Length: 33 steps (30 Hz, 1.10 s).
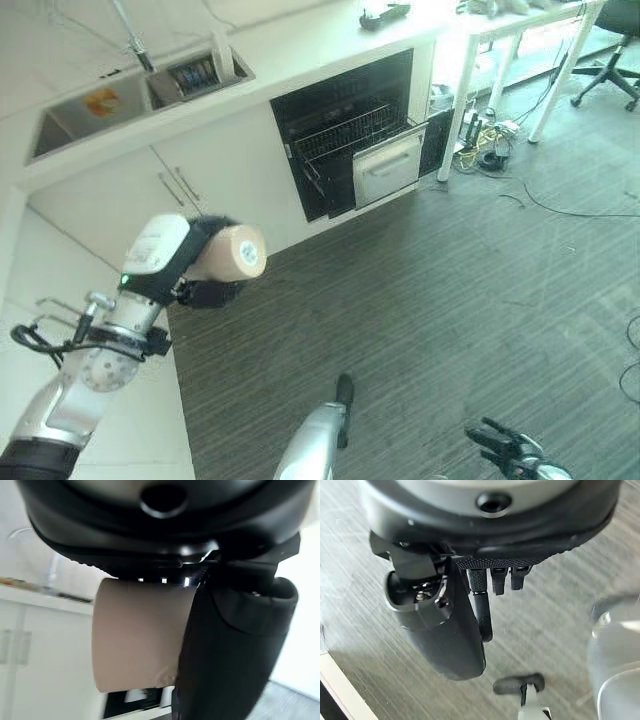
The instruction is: Place the dishes in the dishwasher.
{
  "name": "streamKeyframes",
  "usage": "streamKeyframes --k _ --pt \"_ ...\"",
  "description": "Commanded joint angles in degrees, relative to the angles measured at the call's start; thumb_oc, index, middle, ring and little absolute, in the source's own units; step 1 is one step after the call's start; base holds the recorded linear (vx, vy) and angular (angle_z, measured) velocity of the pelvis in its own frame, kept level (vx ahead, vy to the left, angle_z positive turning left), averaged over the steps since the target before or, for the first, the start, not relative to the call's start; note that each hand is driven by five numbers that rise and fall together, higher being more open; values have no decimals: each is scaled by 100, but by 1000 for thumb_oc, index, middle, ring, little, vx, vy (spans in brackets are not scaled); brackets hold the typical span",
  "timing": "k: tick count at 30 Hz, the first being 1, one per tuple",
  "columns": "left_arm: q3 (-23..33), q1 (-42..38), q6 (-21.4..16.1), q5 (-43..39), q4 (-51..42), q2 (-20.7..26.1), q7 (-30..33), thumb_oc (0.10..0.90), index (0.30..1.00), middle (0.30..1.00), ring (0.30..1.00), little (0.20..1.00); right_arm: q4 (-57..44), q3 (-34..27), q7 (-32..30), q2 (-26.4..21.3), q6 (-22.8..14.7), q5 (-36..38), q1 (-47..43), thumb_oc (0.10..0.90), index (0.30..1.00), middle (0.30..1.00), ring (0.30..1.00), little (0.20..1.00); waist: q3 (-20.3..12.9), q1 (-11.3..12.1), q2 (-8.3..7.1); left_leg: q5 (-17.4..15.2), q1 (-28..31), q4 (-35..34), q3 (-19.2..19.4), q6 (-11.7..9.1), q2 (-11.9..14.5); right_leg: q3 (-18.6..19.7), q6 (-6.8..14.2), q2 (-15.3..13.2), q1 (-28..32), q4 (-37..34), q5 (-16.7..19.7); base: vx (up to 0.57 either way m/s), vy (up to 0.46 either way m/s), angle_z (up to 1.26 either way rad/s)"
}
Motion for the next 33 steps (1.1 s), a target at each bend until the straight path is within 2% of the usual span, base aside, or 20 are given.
streamKeyframes --k 1,2,3,4,5,6,7,8,9,10,11,12,14,16,17,19,22,25,26,33 --pt "964 -1305 -446 -440 -888 436 319 400 300 300 300 300 -703 46 -409 -5 -56 -131 52 800 900 900 900 900 43 53 481 225 1207 -1141 -261 994 -184 -528 1394 142 -1492 2597 2470 513 108 -74" --pt "964 -1316 -437 -622 -797 625 301 400 300 300 300 300 -714 45 -496 49 -177 -87 116 800 900 900 900 900 58 -6 523 116 1390 -1141 -374 1109 -215 -499 1445 127 -1946 3209 2638 304 -3 -93" --pt "892 -1377 -399 -687 -738 745 339 400 300 300 300 300 -699 60 -493 59 -259 -28 146 800 900 900 900 900 53 -24 564 62 1485 -1141 -435 1174 -216 -645 1369 -48 -2181 3262 2495 334 -74 -16" --pt "737 -1575 -217 -721 -676 928 431 400 300 300 300 300 -793 80 -507 20 -388 -114 160 800 900 900 900 900 96 -87 728 -71 1745 -1141 -571 1175 -124 -862 1138 -408 -2524 2567 2142 347 -211 50" --pt "644 -1750 -37 -738 -692 993 474 400 300 300 300 300 -866 81 -505 -36 -444 -222 127 800 900 900 900 900 138 -124 767 -134 1849 -1141 -705 1118 -39 -810 1081 -502 -2382 1272 2056 349 -315 55" --pt "593 -1835 59 -748 -680 1040 515 400 300 300 300 300 -898 100 -502 -74 -424 -220 72 800 900 900 900 900 145 -135 770 -204 1891 -1141 -776 1103 3 -730 1119 -585 -2308 508 2189 271 -458 34" --pt "540 -1907 113 -884 -598 1200 572 400 300 300 300 300 -852 89 -469 -128 -416 -241 -43 800 900 900 900 900 174 -153 703 -383 1994 -1141 -859 1070 7 -405 1288 -795 -2473 -33 2426 296 -626 -32" --pt "584 -1867 75 -1074 -464 1403 591 400 300 300 300 300 -839 74 -422 -157 -369 -390 -137 800 900 900 900 900 133 -137 622 -532 2070 -1141 -954 1016 75 31 1466 -948 -2661 -33 2533 318 -705 25" --pt "611 -1808 39 -1161 -437 1479 607 400 300 300 300 300 -839 72 -412 -159 -353 -468 -165 800 900 900 900 900 101 -126 604 -572 2106 -1141 -1015 961 193 135 1542 -964 -2651 -33 2502 324 -717 31" --pt "707 -1738 -11 -1191 -430 1504 560 400 300 300 300 300 -862 89 -413 -169 -323 -490 -155 800 900 900 900 900 71 -110 571 -592 2125 -1141 -1028 888 316 79 1575 -969 -2563 -33 2333 313 -734 47" --pt "854 -1580 118 -1317 -523 1523 460 400 300 300 300 300 -855 131 -405 -188 -242 -623 -169 800 900 900 900 900 7 -37 500 -572 2172 -1141 -946 748 556 -181 1586 -1032 -2481 -33 2233 271 -695 -2" --pt "946 -1493 183 -1379 -609 1512 411 400 300 300 300 300 -862 160 -391 -207 -197 -659 -171 800 900 900 900 900 -12 -16 476 -559 2203 -1141 -928 693 685 -294 1559 -1012 -2449 -33 2194 242 -739 14" --pt "1139 -1356 376 -1312 -962 1350 357 400 300 300 300 300 -914 273 -393 -310 -246 -739 -160 800 900 900 900 900 -18 -20 443 -340 2110 -1141 -739 496 1110 -712 1338 -913 -2342 -33 1998 105 -558 23" --pt "1110 -1464 444 -1304 -1087 1287 281 400 300 300 300 300 -905 260 -400 -364 -318 -647 -125 800 900 900 900 900 -6 -75 439 -185 1983 -1141 -614 442 1224 -871 1222 -861 -2300 -33 1907 10 -357 27" --pt "1070 -1597 380 -1320 -1119 1232 203 400 300 300 300 300 -863 221 -408 -414 -424 -545 -85 800 900 900 900 900 23 -132 445 -31 1889 -1141 -354 379 1315 -1056 1119 -820 -2249 -33 1842 -40 -375 72" --pt "783 -2004 171 -1316 -1082 1085 146 400 300 300 300 300 -782 117 -492 -457 -598 -288 -1 800 900 900 900 900 90 -331 520 119 1855 -1141 476 253 1454 -1554 978 -801 -2078 -33 1704 -32 -360 126" --pt "595 -2192 122 -1109 -1160 872 136 400 300 300 300 300 -781 65 -536 -411 -594 -158 53 800 900 900 900 900 58 -324 563 -96 1928 -1141 645 272 1047 -1659 1011 -766 -1943 -33 1571 32 -136 114" --pt "706 -1864 42 -880 -1328 693 254 400 300 300 300 300 -757 117 -411 -321 -627 -42 39 800 900 900 900 900 -58 -280 642 -189 1857 -1141 408 327 868 -1530 981 -606 -1957 -33 1510 12 -16 -9" --pt "685 -1825 82 -819 -1385 651 305 400 300 300 300 300 -726 99 -455 -311 -610 -105 44 800 900 900 900 900 -74 -299 676 -83 1783 -1141 485 340 905 -1604 932 -586 -1992 -33 1575 -37 20 -48" --pt "757 -1838 182 -912 -1396 764 266 400 300 300 300 300 -523 47 45 -247 -516 52 142 800 900 900 900 900 -276 -249 702 -151 1683 -1141 485 261 898 -1667 1001 -692 -2052 -33 1496 0 29 -18"
